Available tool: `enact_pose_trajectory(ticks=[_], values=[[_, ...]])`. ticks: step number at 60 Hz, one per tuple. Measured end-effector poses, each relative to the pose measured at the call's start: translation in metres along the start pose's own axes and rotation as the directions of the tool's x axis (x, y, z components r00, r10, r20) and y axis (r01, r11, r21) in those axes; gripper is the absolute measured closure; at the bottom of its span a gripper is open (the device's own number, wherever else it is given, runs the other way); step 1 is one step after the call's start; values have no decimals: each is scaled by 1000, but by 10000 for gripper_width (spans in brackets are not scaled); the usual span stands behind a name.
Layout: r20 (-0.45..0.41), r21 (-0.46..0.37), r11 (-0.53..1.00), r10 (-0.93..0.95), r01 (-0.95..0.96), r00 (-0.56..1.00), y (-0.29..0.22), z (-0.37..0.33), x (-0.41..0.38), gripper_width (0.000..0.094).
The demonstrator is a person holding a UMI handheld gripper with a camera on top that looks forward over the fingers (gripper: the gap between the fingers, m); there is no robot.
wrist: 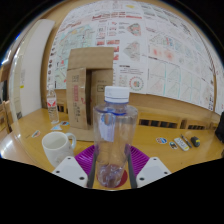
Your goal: Pour water
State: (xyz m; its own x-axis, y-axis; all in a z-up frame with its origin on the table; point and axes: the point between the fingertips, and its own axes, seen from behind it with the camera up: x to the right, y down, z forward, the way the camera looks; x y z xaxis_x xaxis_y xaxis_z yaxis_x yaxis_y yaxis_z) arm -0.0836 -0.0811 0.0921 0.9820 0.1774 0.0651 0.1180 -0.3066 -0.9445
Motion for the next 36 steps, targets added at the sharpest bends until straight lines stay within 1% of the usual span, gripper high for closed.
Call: enact_pose_trajectory(ticks=[3,8,9,10,14,20,30,36], values=[[-11,-41,999,2,-2,1000,5,-3,1,378],[-17,-101,995,23,-25,1000,13,-14,-1,66],[-22,-106,994,27,-30,999,14,-20,-2,103],[-29,-111,993,29,-32,999,13,-25,-2,111],[-60,-119,993,21,-28,998,10,-47,-2,73],[-104,-132,991,11,-24,995,4,-98,-11,87],[-134,-130,991,-1,-17,991,-1,-206,-48,87],[-159,-145,989,-24,1,987,5,-271,-71,86]])
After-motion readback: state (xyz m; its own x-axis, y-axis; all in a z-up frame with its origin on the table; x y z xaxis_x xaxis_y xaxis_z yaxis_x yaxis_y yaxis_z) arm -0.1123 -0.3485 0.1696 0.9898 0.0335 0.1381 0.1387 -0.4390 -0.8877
